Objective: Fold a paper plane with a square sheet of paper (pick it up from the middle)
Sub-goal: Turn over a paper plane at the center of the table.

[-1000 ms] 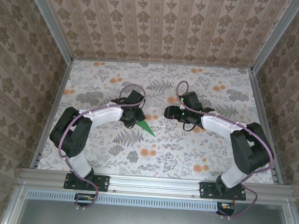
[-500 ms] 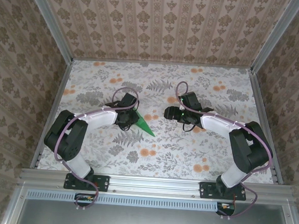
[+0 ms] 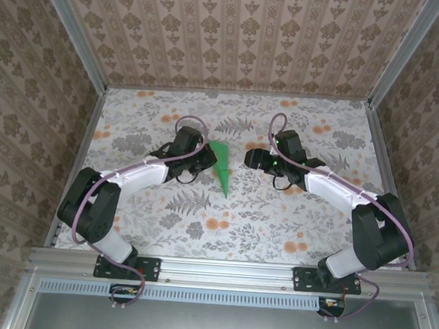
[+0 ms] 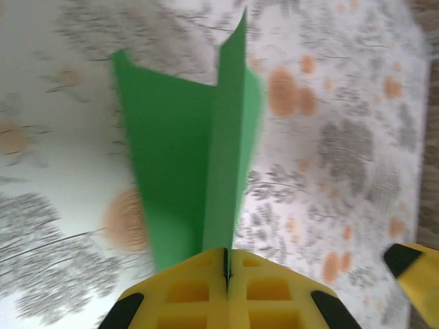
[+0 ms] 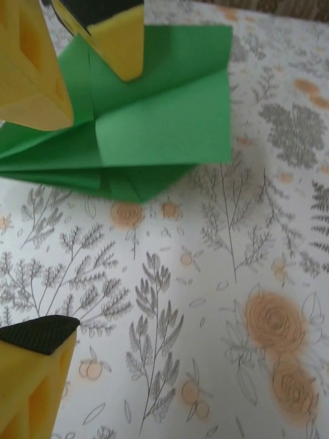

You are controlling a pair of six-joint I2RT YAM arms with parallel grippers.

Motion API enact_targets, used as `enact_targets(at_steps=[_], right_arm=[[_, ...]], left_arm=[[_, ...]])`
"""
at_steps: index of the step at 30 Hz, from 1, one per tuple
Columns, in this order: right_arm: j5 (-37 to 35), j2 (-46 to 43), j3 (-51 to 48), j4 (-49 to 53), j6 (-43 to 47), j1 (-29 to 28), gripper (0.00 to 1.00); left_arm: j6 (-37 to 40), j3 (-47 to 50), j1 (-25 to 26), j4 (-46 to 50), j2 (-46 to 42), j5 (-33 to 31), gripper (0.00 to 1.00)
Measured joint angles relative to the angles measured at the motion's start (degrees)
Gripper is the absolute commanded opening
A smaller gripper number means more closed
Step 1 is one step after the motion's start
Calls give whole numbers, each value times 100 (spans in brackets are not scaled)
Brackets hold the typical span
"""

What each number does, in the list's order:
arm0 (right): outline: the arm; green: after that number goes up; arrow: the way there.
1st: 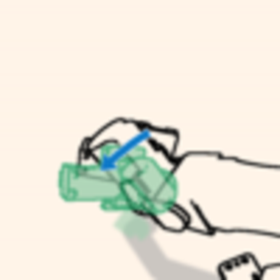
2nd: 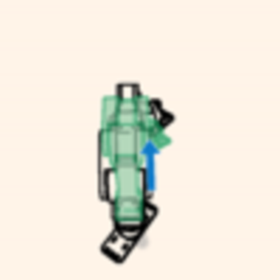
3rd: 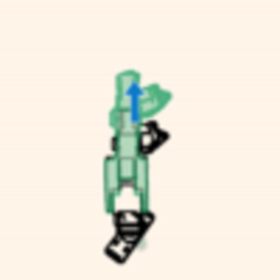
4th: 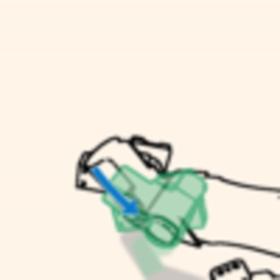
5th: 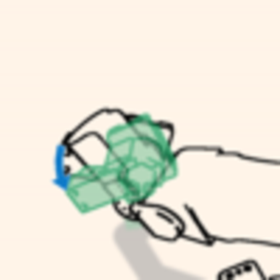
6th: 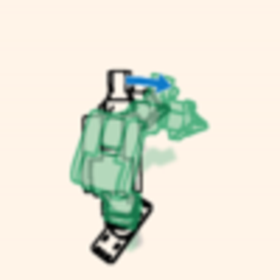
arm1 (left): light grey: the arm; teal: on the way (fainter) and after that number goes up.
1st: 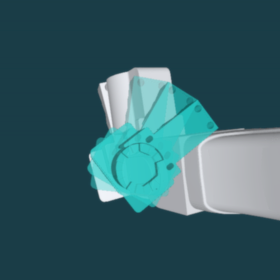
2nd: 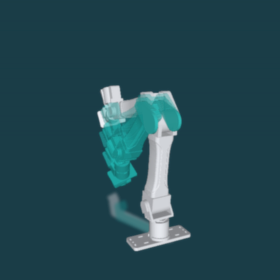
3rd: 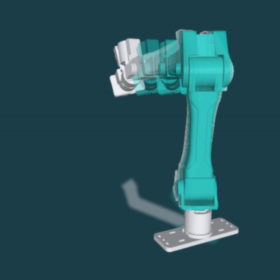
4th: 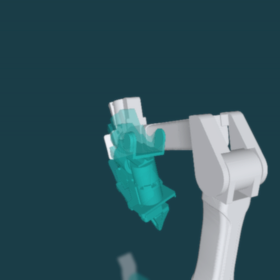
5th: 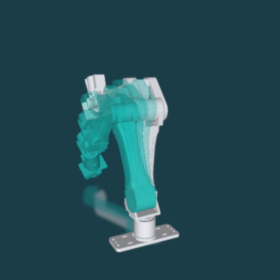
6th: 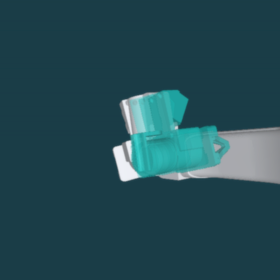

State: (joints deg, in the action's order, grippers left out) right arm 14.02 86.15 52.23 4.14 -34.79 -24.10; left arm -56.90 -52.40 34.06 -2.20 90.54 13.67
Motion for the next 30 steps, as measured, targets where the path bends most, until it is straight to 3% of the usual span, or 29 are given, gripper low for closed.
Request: enact_targets(at_steps=[5, 11, 30], right_arm=[[232, 11, -28, -52, 68, -229, 71], [240, 321, 24, 15, 203, -614, 67], [-227, 1357, 1023, 839, 662, -1692, 50]], left_arm=[[-2, 203, -9, -916, 319, 612, 0], [-2, 695, -146, -1237, 579, 802, 0], [114, 979, -308, -695, 584, 601, 0]])
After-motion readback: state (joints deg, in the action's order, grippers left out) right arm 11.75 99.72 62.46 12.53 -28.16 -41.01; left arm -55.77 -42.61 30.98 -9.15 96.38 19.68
